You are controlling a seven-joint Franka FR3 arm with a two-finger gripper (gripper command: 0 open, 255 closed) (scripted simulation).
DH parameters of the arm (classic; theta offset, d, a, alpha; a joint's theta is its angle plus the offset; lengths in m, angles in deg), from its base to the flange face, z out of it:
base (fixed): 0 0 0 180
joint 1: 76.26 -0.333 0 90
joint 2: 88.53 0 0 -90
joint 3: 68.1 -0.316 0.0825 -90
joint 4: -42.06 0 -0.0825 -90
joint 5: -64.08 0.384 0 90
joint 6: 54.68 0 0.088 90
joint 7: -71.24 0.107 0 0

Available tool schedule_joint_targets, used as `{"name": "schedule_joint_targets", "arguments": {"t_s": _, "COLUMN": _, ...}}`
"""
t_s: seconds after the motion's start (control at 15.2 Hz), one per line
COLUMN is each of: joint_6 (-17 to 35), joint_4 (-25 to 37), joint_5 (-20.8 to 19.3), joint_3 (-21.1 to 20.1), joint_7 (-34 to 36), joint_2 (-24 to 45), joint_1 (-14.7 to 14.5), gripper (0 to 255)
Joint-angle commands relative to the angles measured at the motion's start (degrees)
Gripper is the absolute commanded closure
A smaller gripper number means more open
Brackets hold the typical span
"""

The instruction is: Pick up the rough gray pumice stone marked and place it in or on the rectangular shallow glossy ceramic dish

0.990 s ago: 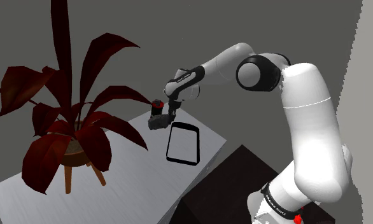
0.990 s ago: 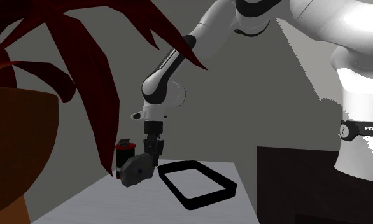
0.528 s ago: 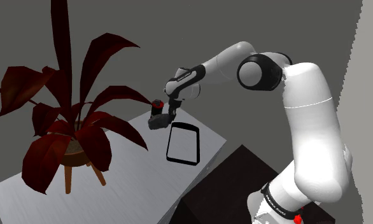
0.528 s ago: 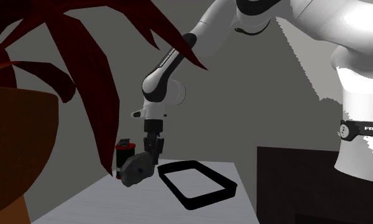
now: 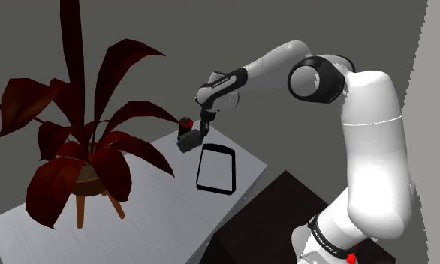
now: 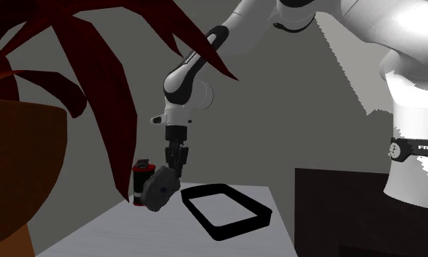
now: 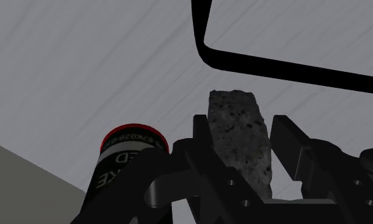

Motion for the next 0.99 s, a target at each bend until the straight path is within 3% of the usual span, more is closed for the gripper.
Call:
{"name": "schedule_joint_targets", "arguments": {"t_s": 0.0, "joint_6": -1.16, "joint_4": -0.09, "joint_5": -0.2, "joint_3": 0.16, "joint_7": 0.27, "joint_2": -1.26, "joint_1": -0.09, "gripper": 255}}
{"name": "schedule_joint_targets", "arguments": {"t_s": 0.79, "joint_6": -6.88, "joint_4": -0.65, "joint_5": -1.2, "joint_3": 0.87, "joint_7": 1.52, "joint_2": -7.59, "joint_1": -0.48, "gripper": 255}}
{"name": "schedule_joint_targets", "arguments": {"t_s": 0.92, "joint_6": -4.49, "joint_4": -7.13, "joint_5": -0.94, "joint_3": 1.04, "joint_7": 0.26, "joint_2": -11.56, "joint_1": -0.07, "gripper": 255}}
